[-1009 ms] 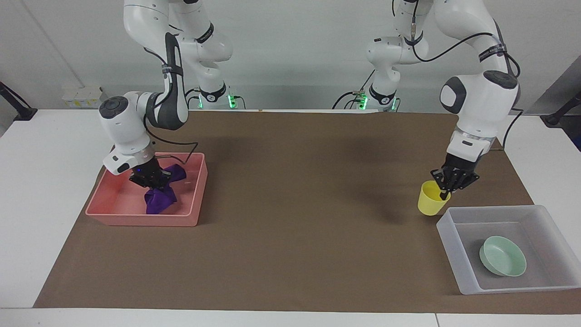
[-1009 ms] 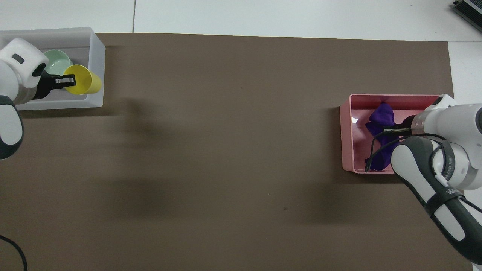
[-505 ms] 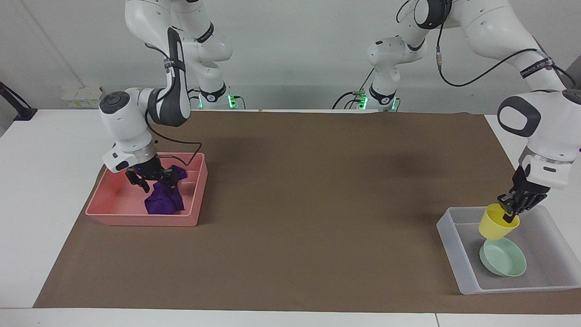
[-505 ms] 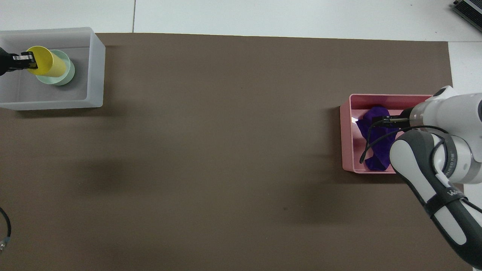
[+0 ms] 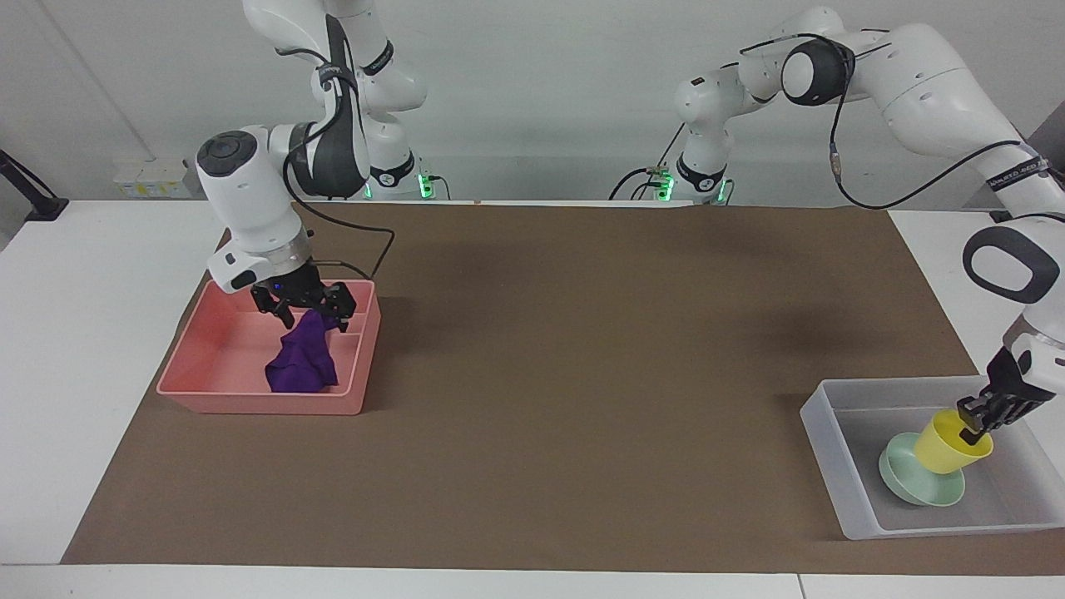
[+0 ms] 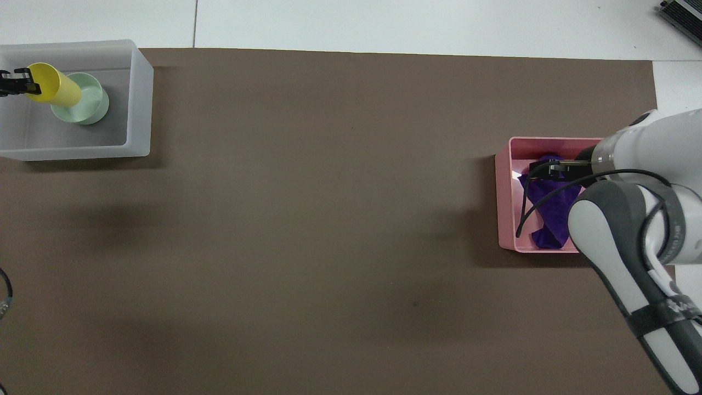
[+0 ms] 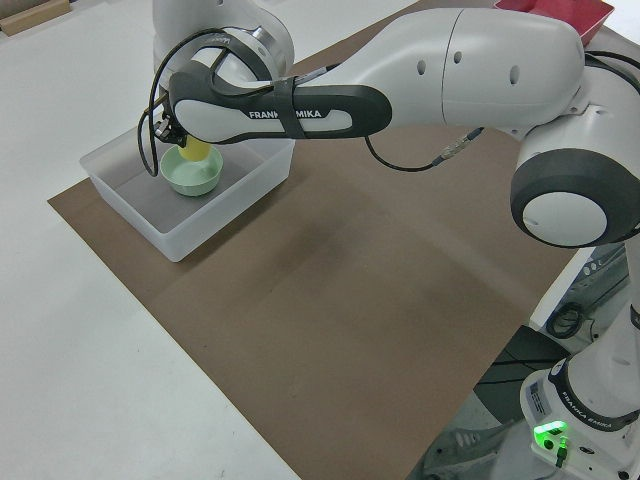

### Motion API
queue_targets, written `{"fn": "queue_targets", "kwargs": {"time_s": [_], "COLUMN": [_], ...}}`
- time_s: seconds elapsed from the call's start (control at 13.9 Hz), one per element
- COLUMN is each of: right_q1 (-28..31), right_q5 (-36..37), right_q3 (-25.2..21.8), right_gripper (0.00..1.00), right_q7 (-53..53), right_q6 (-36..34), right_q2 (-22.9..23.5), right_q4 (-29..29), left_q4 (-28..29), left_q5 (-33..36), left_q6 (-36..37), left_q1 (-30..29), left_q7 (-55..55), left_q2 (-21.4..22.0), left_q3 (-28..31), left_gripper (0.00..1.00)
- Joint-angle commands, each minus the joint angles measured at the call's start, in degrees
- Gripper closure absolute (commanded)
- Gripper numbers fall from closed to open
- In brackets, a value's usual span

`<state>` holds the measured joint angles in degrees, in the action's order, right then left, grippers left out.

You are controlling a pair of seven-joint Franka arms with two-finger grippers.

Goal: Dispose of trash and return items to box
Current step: 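Place the yellow cup in the bowl while the right gripper presses the cloth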

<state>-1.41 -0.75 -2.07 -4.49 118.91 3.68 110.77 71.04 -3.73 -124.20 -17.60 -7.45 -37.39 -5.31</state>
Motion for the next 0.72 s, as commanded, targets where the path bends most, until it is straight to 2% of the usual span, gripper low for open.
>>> {"fn": "queue_targets", "kwargs": {"time_s": [0.0, 0.29, 0.5, 0.65], "right_q1": [0.53, 0.71, 1.06, 1.06], "right_q5": [0.92, 0.92, 0.92, 0.92], "right_q3": [0.31, 0.32, 0.32, 0.4], "right_gripper": [0.0, 0.0, 0.0, 0.0], "right_q7": [-0.87, -0.61, -0.26, -0.17], "right_q6": [-7.62, -15.18, -21.86, -25.73], "right_q2": [-1.56, -3.5, -3.68, -3.68], "right_q4": [-5.02, -10.29, -15.48, -18.81], "left_q4": [-1.26, 2.25, 7.43, 7.79], "left_q5": [-0.57, -0.83, -0.92, -0.66], "left_q6": [1.15, -1.56, -5.16, -5.44], "left_q1": [-0.59, -0.5, -0.24, -0.42], "left_q7": [-1.96, -2.04, -2.13, -2.13], "left_q2": [-1.72, -1.2, 0.38, 0.47], "left_q3": [-0.4, -0.4, -0.31, -0.31], "left_gripper": [1.0, 1.0, 1.0, 1.0]}}
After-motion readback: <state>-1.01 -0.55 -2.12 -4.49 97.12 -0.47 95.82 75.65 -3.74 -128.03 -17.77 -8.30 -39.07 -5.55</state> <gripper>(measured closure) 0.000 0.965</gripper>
